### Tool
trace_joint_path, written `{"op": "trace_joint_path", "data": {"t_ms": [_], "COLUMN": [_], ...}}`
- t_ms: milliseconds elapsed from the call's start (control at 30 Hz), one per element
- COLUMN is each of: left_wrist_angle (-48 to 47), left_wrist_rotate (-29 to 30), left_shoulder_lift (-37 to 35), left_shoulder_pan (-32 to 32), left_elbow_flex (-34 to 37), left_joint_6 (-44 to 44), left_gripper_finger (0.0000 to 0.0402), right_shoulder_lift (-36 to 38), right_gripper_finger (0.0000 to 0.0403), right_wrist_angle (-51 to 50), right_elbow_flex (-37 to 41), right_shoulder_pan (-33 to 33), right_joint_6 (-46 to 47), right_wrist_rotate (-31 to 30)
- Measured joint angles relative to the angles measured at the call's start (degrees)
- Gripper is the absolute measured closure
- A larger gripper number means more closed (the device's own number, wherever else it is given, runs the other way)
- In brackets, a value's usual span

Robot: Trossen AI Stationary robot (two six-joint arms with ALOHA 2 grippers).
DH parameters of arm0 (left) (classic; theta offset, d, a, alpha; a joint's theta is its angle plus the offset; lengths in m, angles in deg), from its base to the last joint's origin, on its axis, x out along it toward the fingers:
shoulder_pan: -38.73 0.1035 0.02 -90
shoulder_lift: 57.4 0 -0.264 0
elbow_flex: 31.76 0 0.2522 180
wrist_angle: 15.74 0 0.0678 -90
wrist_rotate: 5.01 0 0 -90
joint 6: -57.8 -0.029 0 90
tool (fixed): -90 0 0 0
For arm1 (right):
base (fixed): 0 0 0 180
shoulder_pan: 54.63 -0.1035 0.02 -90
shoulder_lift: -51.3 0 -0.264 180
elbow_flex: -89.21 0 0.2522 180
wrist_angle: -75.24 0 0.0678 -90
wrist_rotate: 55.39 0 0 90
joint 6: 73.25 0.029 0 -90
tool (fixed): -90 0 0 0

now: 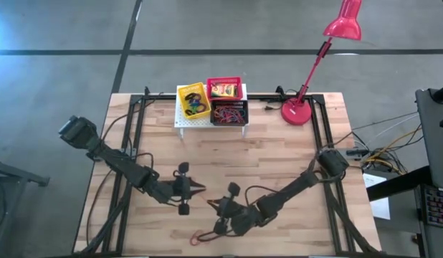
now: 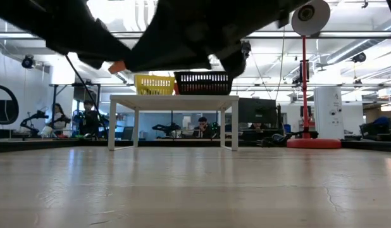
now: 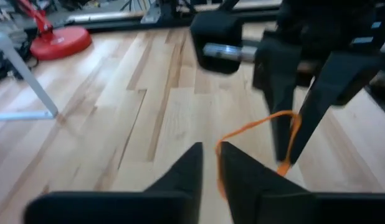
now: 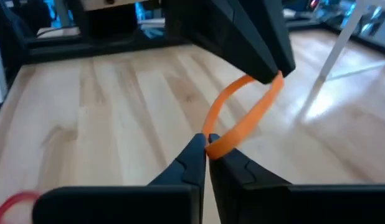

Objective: Pick & Place Office Desk Supplies
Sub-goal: Put the orange rubber band into the black bin on the shelf

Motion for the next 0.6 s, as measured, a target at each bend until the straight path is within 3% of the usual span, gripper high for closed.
{"op": "trace_joint_path", "data": {"t_ms": [200,333,467,600], "left_wrist_angle": [-0.6,-0.6,-0.6,-0.6], "left_wrist_rotate": [-0.1,-0.1,-0.1,-0.1], "left_shoulder_lift": [0.0,0.0,0.0,0.0], "left_shoulder_pan": [0.0,0.0,0.0,0.0], "left_elbow_flex": [2.8,5.3,7.5,8.5], "left_joint_6": [6.3,14.0,20.5,21.5], "left_gripper_finger": [0.0262,0.0229,0.0218,0.0222], "right_shoulder_lift": [4.3,7.5,10.8,14.8], "right_gripper_finger": [0.0394,0.0394,0.0394,0.0394], "right_wrist_angle": [-15.0,-25.8,-32.2,-34.0], "right_elbow_flex": [0.0,0.0,0.0,0.0], "right_shoulder_pan": [-0.7,-0.2,2.3,8.0], "right_joint_6": [9.9,15.3,13.8,5.8], "right_wrist_rotate": [8.3,13.9,14.8,14.8]}}
